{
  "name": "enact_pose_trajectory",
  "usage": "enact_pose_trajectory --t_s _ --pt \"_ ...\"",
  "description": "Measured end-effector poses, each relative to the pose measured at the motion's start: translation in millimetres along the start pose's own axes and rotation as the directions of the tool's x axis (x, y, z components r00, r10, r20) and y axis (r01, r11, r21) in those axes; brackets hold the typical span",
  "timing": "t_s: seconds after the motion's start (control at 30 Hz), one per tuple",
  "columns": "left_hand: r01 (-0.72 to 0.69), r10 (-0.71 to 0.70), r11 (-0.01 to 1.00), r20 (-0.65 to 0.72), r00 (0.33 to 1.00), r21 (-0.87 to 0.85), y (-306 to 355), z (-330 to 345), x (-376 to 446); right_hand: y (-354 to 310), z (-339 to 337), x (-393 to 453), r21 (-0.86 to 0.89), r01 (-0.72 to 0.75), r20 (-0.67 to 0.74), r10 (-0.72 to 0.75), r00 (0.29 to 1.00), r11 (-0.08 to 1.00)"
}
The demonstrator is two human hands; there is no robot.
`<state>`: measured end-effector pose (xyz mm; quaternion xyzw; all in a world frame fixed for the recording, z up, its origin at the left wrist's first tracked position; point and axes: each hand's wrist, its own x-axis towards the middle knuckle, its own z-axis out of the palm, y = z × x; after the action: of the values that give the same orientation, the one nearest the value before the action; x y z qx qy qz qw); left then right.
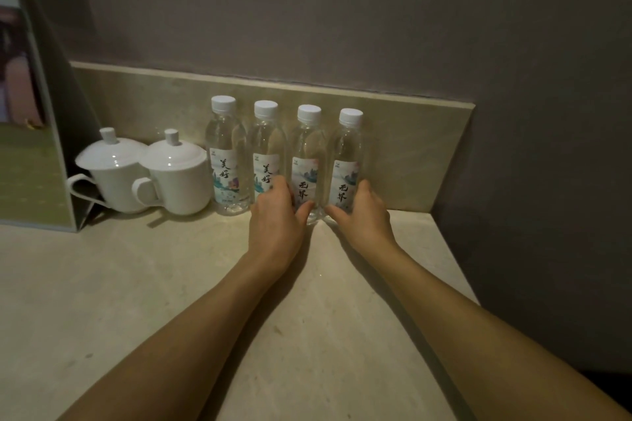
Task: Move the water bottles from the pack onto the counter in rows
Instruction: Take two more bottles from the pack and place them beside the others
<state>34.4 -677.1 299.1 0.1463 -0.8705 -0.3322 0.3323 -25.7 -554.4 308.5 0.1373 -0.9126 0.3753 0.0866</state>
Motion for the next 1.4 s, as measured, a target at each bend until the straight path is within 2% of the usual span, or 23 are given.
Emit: enact_pose_trajectory --t_s 0.47,0.63,0.83,1.03,1.2,1.4 --pt "0.010 -0.010 1.000 -0.003 1.000 0.028 6.0 -1.4 0.8 1.7 -0.2 -1.9 -0.051 0.070 0.003 -0.070 0.998 0.996" --pt "0.021 -0.022 1.000 0.008 1.000 0.021 8.5 -3.0 0.2 -1.2 -0.8 -2.2 -0.047 0.036 0.012 -0.036 0.999 0.998" --pt "0.055 -0.056 0.998 0.051 0.997 0.015 13.0 -13.9 -4.9 -5.0 -8.9 -6.0 0.010 -0.013 0.044 0.013 0.999 1.000" --pt "0.057 -0.059 0.998 0.096 0.994 0.020 19.1 -30.5 -14.1 -6.1 -19.1 -20.8 -0.029 -0.047 0.012 0.047 0.999 0.998" --pt "0.035 -0.033 0.999 0.128 0.991 -0.012 29.4 -34.4 -29.0 -7.8 -30.4 -39.2 0.019 -0.024 -0.025 0.024 0.999 1.000" --pt "0.054 -0.035 0.996 0.255 0.966 -0.066 50.7 -23.5 -52.9 -4.0 -52.8 -64.9 0.044 0.019 -0.092 -0.015 0.996 0.999"
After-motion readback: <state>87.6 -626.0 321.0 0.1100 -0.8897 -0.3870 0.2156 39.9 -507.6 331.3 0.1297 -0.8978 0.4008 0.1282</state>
